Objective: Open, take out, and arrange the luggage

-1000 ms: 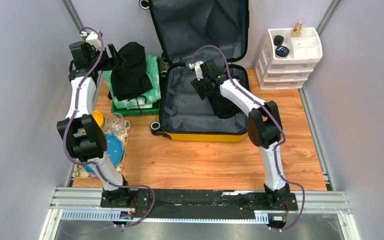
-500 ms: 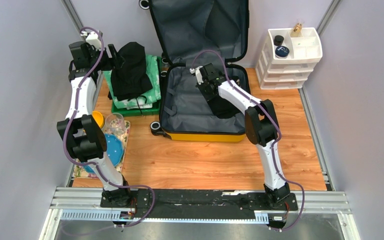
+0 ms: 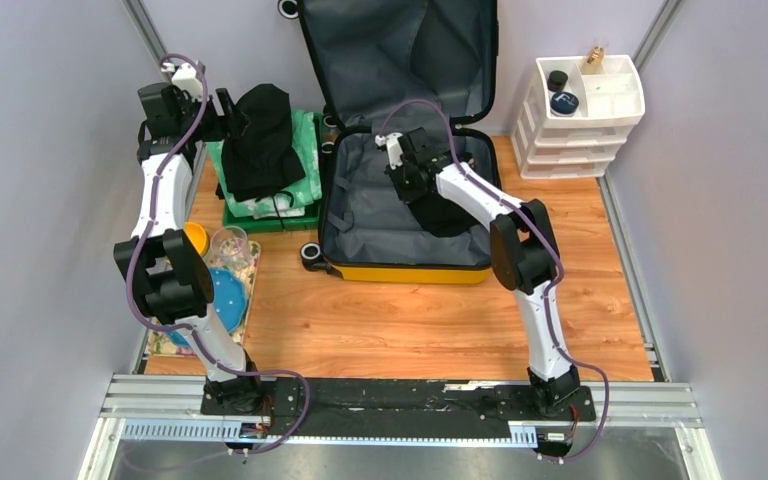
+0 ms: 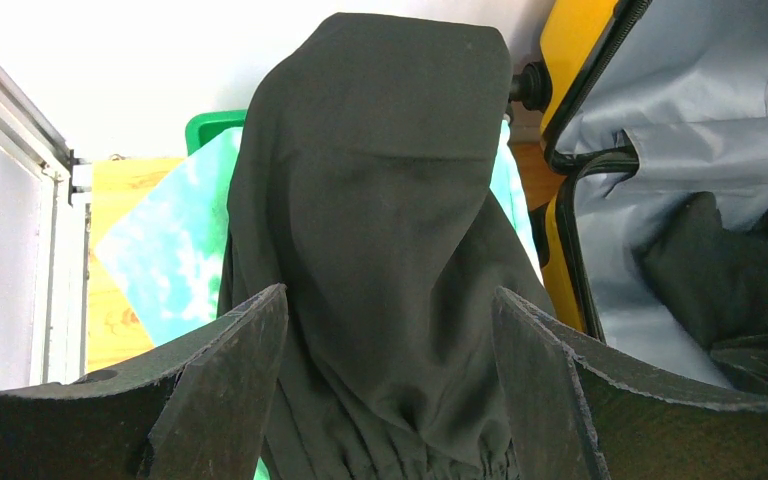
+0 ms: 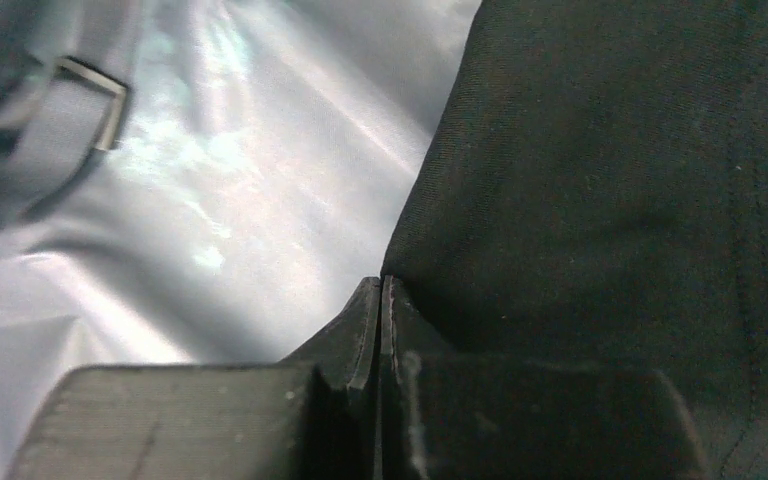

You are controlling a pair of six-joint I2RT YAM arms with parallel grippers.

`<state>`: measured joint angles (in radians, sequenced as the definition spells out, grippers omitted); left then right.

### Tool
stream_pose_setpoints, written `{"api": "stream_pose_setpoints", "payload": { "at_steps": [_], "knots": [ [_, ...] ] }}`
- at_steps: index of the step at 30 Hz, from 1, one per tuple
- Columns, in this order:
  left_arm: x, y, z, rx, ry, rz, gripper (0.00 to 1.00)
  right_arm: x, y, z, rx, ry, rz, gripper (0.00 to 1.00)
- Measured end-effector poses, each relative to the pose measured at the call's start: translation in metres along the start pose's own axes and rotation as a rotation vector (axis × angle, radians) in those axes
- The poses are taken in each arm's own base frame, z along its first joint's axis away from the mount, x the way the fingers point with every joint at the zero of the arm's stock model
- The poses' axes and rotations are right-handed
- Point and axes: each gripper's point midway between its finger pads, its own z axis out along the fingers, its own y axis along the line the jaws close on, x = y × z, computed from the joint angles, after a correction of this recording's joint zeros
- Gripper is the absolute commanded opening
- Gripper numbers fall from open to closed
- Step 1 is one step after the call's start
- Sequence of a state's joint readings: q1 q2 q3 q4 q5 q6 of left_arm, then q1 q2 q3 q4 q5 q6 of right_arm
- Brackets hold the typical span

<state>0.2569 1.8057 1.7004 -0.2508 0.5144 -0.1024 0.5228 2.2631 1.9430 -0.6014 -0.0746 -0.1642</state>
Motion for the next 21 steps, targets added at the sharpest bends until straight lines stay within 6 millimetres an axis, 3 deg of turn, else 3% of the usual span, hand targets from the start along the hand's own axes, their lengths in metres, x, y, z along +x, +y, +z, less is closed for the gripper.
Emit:
{"api": "stream_pose_setpoints", "payload": {
  "at_steps": [8, 19, 20, 21],
  "knots": [
    [0.000, 0.000, 0.000, 0.000, 0.000, 0.000, 0.82, -0.025, 0.022, -0.015, -0.081, -0.080, 0.005, 0.00],
    [0.000, 0.000, 0.000, 0.000, 0.000, 0.000, 0.82, -0.035, 0.055, -0.023, -0.238, -0.109, 0.031, 0.00],
    [0.000, 0.000, 0.000, 0.000, 0.000, 0.000, 0.82, -0.038, 0.060, -0.024, -0.259, -0.115, 0.031, 0.07],
    [0.000, 0.000, 0.000, 0.000, 0.000, 0.000, 0.82, -0.041, 0.065, -0.027, -0.281, -0.122, 0.030, 0.28]
  ]
}}
